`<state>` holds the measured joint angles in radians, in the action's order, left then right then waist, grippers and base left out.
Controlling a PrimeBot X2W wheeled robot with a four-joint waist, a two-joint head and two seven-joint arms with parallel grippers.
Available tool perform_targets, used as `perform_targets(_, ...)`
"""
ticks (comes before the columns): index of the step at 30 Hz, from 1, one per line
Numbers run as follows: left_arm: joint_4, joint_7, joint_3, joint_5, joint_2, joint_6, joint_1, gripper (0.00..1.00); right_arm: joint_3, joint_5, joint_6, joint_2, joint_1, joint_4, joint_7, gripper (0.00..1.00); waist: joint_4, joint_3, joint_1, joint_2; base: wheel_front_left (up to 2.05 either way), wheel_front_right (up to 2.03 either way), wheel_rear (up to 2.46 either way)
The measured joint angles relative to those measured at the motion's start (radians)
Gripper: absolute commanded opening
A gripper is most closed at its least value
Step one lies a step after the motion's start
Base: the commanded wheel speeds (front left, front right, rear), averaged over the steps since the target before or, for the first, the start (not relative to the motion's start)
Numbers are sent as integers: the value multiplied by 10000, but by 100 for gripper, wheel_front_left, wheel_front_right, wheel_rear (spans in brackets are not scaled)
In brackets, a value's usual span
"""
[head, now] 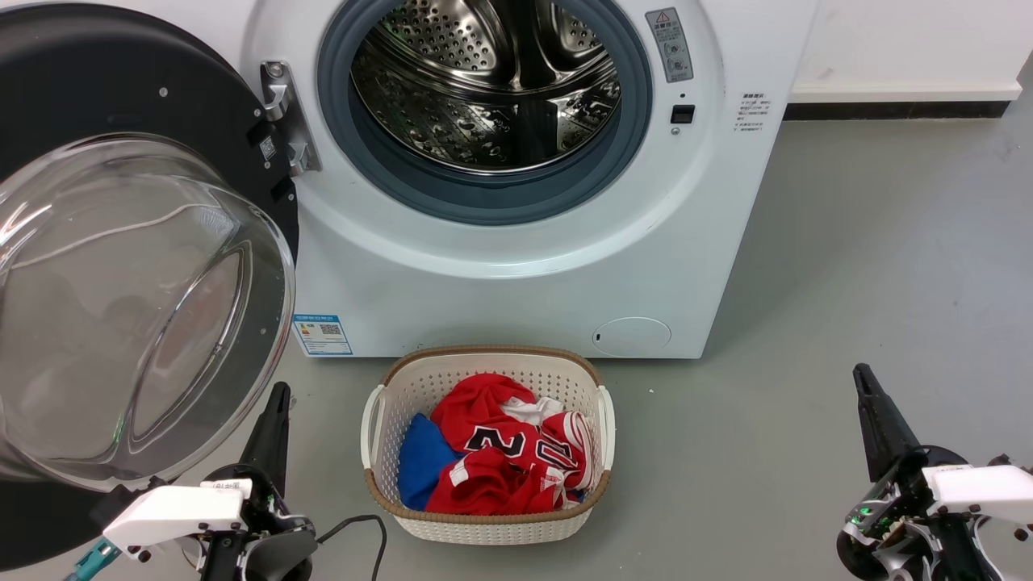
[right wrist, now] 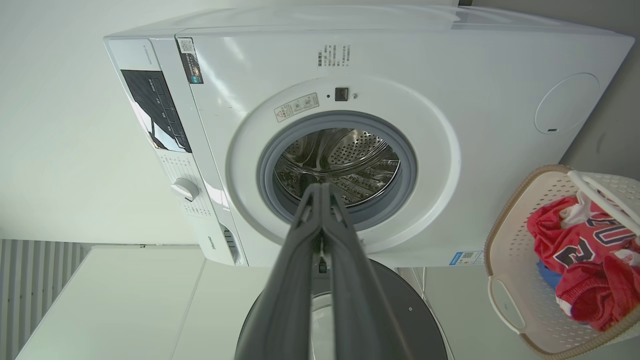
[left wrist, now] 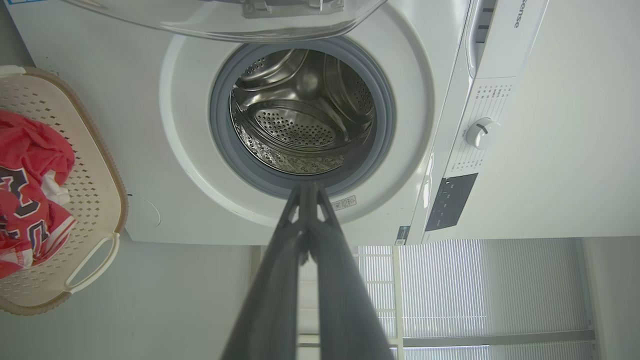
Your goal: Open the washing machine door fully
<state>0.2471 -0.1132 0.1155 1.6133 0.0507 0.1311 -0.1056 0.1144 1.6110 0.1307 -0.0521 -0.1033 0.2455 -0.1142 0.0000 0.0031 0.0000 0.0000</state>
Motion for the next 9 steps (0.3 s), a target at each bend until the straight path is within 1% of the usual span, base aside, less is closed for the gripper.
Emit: perform_targets(9, -4, -12, 0, 0, -2, 2, -3, 0, 0, 0, 0, 0, -1, 0, 0, 0, 0, 0, 0, 0, 0, 0, 0)
